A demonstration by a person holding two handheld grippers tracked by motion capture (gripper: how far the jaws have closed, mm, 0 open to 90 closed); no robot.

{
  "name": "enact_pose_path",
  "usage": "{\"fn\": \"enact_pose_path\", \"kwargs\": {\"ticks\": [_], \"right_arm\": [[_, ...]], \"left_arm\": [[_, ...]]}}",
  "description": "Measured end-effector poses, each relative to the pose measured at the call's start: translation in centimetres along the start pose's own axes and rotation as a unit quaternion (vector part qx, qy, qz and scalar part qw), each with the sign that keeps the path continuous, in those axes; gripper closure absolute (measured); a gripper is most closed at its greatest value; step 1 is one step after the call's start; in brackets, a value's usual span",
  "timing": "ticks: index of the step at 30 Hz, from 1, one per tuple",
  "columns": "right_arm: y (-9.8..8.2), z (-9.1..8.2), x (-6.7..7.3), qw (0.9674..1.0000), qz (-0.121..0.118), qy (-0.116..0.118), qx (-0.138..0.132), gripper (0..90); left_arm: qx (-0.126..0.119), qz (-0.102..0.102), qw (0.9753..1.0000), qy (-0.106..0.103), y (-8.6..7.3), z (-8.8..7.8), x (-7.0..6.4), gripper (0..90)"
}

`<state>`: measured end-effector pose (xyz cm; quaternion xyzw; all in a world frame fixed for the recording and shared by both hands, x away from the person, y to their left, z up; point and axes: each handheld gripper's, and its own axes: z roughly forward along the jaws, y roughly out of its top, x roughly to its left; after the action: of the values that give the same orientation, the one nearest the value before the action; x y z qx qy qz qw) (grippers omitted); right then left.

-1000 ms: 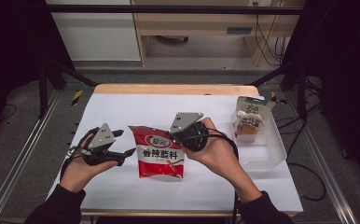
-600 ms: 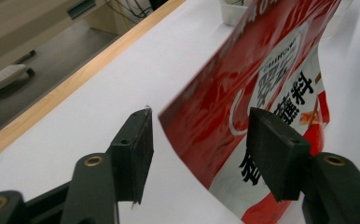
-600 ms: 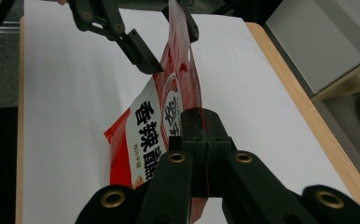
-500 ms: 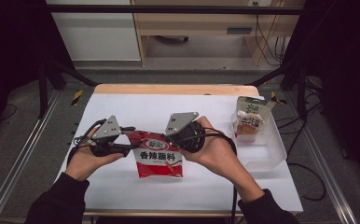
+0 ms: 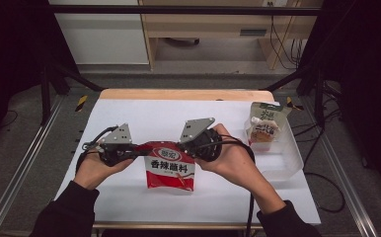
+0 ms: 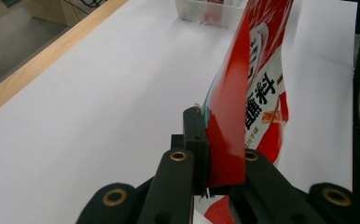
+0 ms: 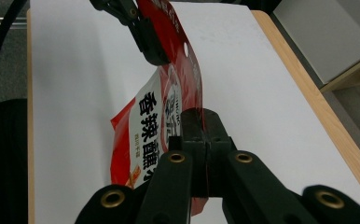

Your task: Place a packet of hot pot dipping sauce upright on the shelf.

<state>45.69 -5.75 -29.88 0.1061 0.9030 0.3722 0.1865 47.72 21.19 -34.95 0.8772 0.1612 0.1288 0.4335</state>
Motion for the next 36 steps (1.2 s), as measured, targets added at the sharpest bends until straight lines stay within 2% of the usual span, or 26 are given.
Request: {"fn": "enact_pose_path", "kwargs": {"ticks": [4, 6, 8, 9, 12, 13, 17, 23, 28, 36], "right_arm": [[-0.4, -0.1, -0.3, 0.9999, 0.009, 0.008, 0.003, 89.3], [-0.5, 0.0, -0.5, 0.9998, -0.004, 0.012, 0.014, 85.6], [-0.4, 0.1, -0.4, 0.9996, -0.010, 0.009, 0.026, 77.7], [-0.4, 0.2, -0.4, 0.9993, -0.016, 0.009, 0.033, 70.6], [-0.2, 0.4, -0.3, 0.9981, -0.032, 0.005, 0.053, 61.9], [-0.1, 0.5, -0.3, 0.9966, -0.039, 0.003, 0.073, 57.9], [0.3, 0.7, -0.5, 0.9939, -0.052, 0.003, 0.097, 54.5], [0.6, 0.9, -1.2, 0.9913, -0.050, 0.019, 0.121, 54.8], [0.7, 1.2, -1.6, 0.9888, -0.055, 0.023, 0.137, 62.2], [0.7, 1.4, -1.7, 0.9872, -0.061, 0.027, 0.145, 74.1]], "left_arm": [[0.004, 0.006, 1.0000, 0.003, 0.3, 0.1, -0.3, 89.9], [0.009, 0.014, 0.9998, 0.005, 0.5, 0.1, -0.5, 90.0], [0.010, 0.018, 0.9998, 0.008, 0.6, 0.1, -0.7, 90.0], [0.012, 0.021, 0.9997, 0.010, 0.7, 0.1, -0.7, 90.0], [0.013, 0.026, 0.9995, 0.011, 1.0, 0.0, -0.9, 90.0], [0.014, 0.029, 0.9994, 0.011, 1.0, 0.0, -0.9, 90.0], [0.013, 0.032, 0.9993, 0.011, 1.2, -0.1, -0.9, 90.0], [0.010, 0.041, 0.9991, 0.010, 1.6, -0.3, -1.1, 90.0], [0.008, 0.052, 0.9985, 0.011, 2.1, -0.4, -1.3, 90.0], [-0.001, 0.051, 0.9987, 0.008, 2.6, -0.6, -1.3, 90.0]]}}
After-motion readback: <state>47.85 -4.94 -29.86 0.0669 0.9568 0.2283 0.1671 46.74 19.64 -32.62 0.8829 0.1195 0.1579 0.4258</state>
